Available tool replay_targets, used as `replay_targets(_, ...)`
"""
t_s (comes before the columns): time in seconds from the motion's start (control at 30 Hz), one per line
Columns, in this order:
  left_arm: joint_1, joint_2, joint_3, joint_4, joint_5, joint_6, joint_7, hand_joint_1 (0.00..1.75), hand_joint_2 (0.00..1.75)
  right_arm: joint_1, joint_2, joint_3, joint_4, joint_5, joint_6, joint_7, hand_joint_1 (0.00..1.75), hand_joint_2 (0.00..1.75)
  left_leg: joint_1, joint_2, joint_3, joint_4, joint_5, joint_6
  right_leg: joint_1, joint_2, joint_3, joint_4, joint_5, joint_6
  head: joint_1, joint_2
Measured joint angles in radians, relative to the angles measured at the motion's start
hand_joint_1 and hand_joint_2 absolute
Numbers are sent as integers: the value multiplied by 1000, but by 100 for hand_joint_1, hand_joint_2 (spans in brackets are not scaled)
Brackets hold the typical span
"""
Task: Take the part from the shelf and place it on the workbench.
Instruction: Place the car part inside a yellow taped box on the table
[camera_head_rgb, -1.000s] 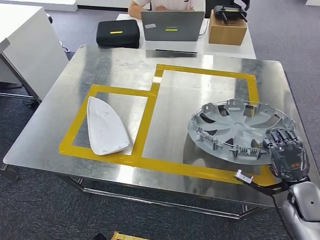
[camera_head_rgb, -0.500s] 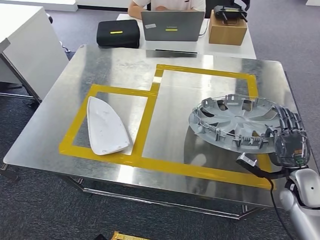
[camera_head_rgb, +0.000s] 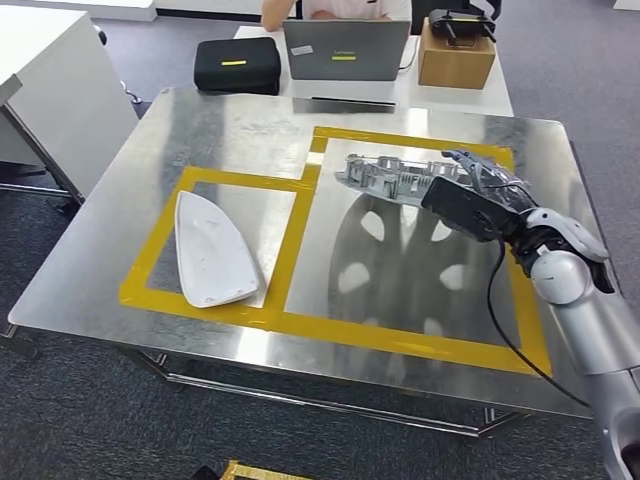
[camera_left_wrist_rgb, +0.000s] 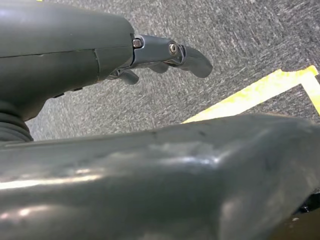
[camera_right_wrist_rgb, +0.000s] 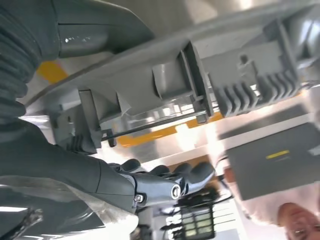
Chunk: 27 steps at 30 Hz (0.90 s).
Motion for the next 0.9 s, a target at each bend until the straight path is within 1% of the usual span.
replay_targets(0.1, 2, -1, 0, 0, 3, -5, 2, 0, 0, -42, 6, 44, 8, -67, 13, 15, 0, 175, 0, -1, -1, 0, 0, 0, 0, -1, 0, 0, 0, 0, 0, 0)
replay_targets(0.43, 8, 0, 0, 0, 18, -15, 5, 0, 0, -121, 9, 162, 11, -225, 45, 42, 0, 175, 0, -1, -2, 1, 0, 0, 0, -1, -1, 0, 0, 0, 0, 0)
replay_targets(0.53, 9, 0, 0, 0, 24, -20, 5, 0, 0, -159, 7, 220, 4, -277, 83, 54, 0, 175, 0, -1, -2, 1, 0, 0, 0, 0, -2, 0, 0, 0, 0, 0)
replay_targets(0.6, 8, 0, 0, 0, 28, -23, 4, 0, 0, -195, 2, 266, -4, -330, 128, 72, 0, 175, 0, -1, -2, 1, 0, 0, 0, 0, -2, 0, 1, 0, 0, 0)
replay_targets(0.67, 7, 0, 0, 0, 31, -26, 1, 0, 0, -240, -15, 319, -10, -404, 196, 88, 0, 175, 0, -1, -2, 1, 1, 0, 0, -1, -2, 0, 1, 0, 0, 0)
replay_targets(0.77, 7, 0, 0, 0, 34, -29, -5, 0, 0, -327, -72, 413, -22, -522, 282, 99, 0, 175, 0, -2, -2, 1, 1, 0, 0, -2, -2, 0, 1, 0, 0, 0)
replay_targets(0.83, 7, 0, 0, 0, 35, -29, -6, 0, 0, -383, -116, 473, -32, -567, 301, 101, 0, 175, 0, -2, -3, 1, 1, 0, 0, -1, -2, 0, 1, 0, 0, 0)
replay_targets(0.9, 6, 1, 0, 0, 35, -30, -7, 0, 0, -420, -149, 516, -39, -585, 306, 103, 0, 175, 0, -2, -3, 2, 1, 0, 0, -1, -2, 0, 1, 0, 0, 0)
